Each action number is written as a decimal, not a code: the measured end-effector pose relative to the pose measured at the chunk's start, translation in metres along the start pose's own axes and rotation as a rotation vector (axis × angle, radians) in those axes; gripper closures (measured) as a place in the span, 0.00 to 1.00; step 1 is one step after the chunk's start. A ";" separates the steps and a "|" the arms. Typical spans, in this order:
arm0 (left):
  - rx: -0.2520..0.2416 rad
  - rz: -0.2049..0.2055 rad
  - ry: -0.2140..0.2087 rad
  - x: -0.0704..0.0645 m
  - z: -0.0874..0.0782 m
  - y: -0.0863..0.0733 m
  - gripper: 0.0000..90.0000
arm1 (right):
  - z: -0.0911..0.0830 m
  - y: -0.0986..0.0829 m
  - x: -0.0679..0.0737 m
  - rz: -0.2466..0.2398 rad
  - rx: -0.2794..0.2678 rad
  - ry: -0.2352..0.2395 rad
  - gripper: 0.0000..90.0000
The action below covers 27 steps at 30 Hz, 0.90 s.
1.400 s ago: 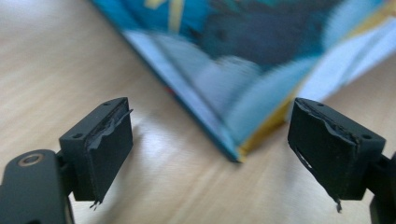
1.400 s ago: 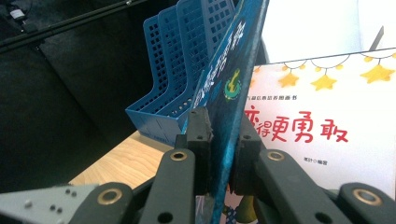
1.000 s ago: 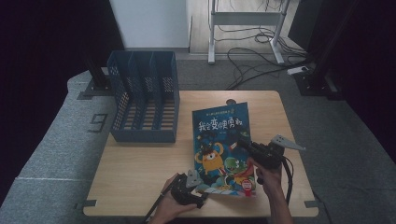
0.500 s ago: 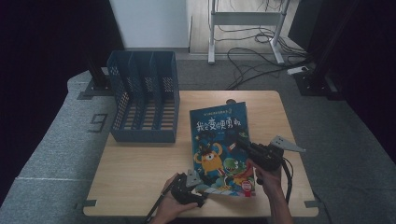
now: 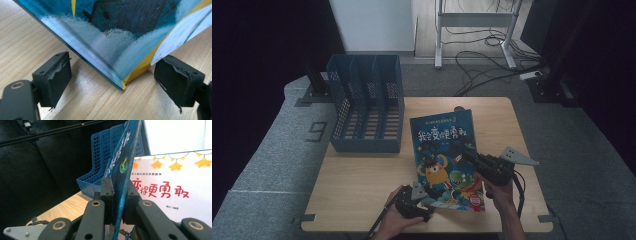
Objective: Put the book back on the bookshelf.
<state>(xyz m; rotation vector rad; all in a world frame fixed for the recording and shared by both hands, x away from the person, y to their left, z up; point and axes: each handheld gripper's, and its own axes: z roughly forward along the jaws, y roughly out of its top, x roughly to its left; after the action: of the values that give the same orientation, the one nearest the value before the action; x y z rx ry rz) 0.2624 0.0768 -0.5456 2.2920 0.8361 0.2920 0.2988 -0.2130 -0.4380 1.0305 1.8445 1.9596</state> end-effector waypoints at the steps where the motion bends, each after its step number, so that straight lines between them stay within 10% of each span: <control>1: 0.001 0.001 -0.001 0.000 0.000 0.000 0.16 | 0.000 0.000 -0.001 0.005 0.001 0.001 0.90; 27: 0.005 0.000 0.000 0.000 0.000 0.000 0.16 | 0.000 0.001 0.008 -0.037 -0.017 0.038 0.90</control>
<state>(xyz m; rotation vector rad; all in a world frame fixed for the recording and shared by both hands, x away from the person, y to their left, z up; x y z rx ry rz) 0.2623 0.0770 -0.5452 2.2967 0.8371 0.2903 0.2935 -0.2084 -0.4342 0.9535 1.8492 1.9836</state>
